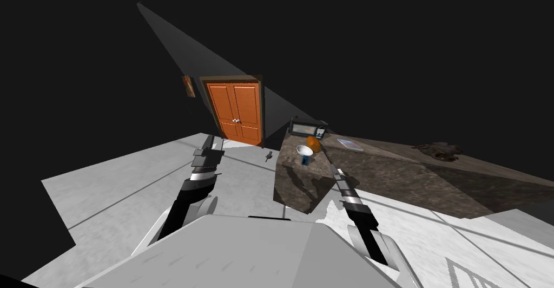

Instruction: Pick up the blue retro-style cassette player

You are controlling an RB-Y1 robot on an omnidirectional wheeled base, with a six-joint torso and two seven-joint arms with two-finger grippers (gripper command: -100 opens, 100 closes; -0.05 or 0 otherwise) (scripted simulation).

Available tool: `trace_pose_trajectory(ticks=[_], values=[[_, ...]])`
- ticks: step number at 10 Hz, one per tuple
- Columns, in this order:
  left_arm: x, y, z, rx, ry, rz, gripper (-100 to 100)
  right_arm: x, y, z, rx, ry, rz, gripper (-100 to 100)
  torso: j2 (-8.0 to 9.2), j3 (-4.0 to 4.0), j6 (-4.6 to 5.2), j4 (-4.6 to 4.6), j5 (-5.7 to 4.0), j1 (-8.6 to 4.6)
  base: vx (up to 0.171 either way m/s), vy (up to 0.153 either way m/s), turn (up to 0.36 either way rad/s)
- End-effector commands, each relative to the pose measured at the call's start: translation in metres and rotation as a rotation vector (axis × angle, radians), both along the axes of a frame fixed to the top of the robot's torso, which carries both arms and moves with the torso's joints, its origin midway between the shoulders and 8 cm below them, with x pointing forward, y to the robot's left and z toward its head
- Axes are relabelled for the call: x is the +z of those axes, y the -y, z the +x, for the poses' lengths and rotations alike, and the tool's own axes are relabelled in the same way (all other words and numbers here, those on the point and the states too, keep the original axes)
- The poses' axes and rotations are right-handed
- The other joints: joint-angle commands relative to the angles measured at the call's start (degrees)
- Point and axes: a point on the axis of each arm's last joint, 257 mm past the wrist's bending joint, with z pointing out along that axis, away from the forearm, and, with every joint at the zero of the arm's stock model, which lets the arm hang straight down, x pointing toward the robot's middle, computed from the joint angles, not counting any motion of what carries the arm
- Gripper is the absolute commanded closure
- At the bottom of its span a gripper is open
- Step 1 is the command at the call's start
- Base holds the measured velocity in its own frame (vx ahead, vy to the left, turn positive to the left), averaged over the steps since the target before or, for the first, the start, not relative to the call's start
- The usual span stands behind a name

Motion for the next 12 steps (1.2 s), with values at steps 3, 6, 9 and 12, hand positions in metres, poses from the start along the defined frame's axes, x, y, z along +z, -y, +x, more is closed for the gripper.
trace_pose_trajectory(ticks=[3, 6, 9, 12], values=[[0.0, 0.0, 0.0, 0.0, 0.0, 0.0, 0, -0.037, 0.034, -0.013, -0.089, -0.105, -0.121, -100, 0.0, 0.01, -0.01, 0.01, 0.05, 0.17, 0.006, 0.189, -0.037], [0.0, 0.0, 0.0, 0.0, 0.0, 0.0, 0, -0.063, 0.059, -0.024, -0.148, -0.184, -0.211, -100, -0.16, -0.09, -0.02, -0.03, 0.01, 0.01, 0.032, 0.143, -0.011], [0.0, 0.0, 0.0, 0.0, 0.0, 0.0, 0, -0.087, 0.081, -0.037, -0.198, -0.259, -0.3, -100, -0.09, -0.05, -0.02, -0.01, -0.05, -0.35, 0.019, 0.089, 0.004], [0.0, 0.0, 0.0, 0.0, 0.0, 0.0, 0, -0.107, 0.1, -0.049, -0.239, -0.329, -0.385, -100, -0.18, -0.1, -0.02, -0.03, -0.02, -0.24, 0.043, 0.112, 0.008]])
